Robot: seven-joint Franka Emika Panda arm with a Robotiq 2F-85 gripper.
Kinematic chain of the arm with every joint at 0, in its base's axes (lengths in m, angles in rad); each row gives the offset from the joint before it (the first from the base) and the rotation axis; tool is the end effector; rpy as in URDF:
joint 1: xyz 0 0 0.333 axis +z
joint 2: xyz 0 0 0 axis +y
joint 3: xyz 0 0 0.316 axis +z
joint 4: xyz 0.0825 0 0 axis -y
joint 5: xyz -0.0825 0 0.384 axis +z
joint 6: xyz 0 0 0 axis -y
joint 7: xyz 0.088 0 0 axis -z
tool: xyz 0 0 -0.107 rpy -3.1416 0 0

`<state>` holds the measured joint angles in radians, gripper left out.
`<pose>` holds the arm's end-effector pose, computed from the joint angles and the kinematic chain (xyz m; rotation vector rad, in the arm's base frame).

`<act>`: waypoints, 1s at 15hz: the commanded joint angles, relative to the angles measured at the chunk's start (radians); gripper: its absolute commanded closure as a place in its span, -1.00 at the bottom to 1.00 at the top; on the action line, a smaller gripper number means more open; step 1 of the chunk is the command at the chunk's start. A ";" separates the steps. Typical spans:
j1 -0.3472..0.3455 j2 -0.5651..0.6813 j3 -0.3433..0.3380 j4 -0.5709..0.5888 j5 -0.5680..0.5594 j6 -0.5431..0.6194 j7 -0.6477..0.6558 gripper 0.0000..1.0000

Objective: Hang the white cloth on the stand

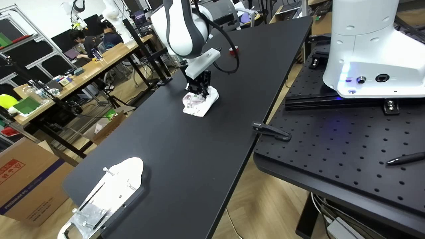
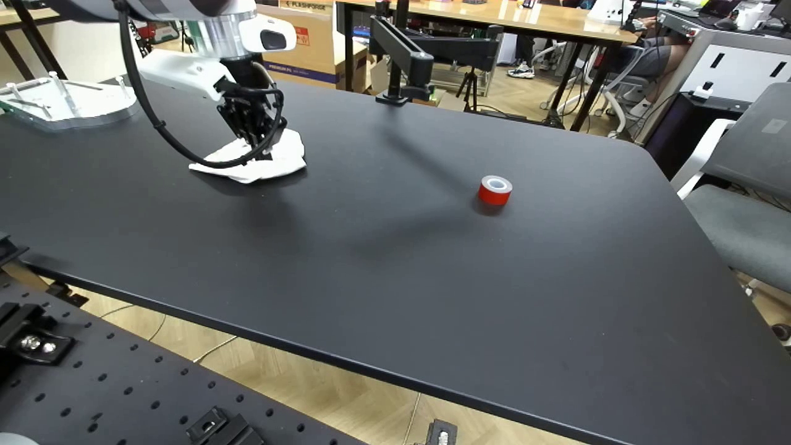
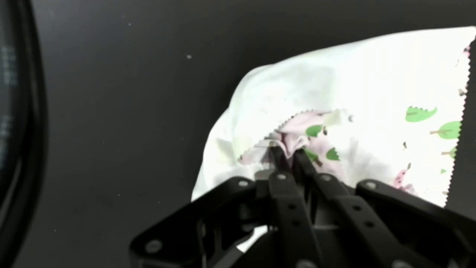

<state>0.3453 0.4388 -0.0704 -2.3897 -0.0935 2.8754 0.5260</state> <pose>0.4791 0.1381 0.1417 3.0969 -0.2391 0.1009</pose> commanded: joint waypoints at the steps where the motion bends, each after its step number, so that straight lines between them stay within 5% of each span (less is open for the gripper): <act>1: 0.021 -0.038 -0.025 -0.003 0.008 -0.024 -0.009 1.00; 8: -0.010 -0.244 -0.027 -0.023 -0.025 -0.187 -0.005 0.99; 15: -0.133 -0.517 0.042 0.011 -0.090 -0.417 0.032 0.99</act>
<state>0.2778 0.0482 -0.0707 -2.3808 -0.1488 2.5598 0.5175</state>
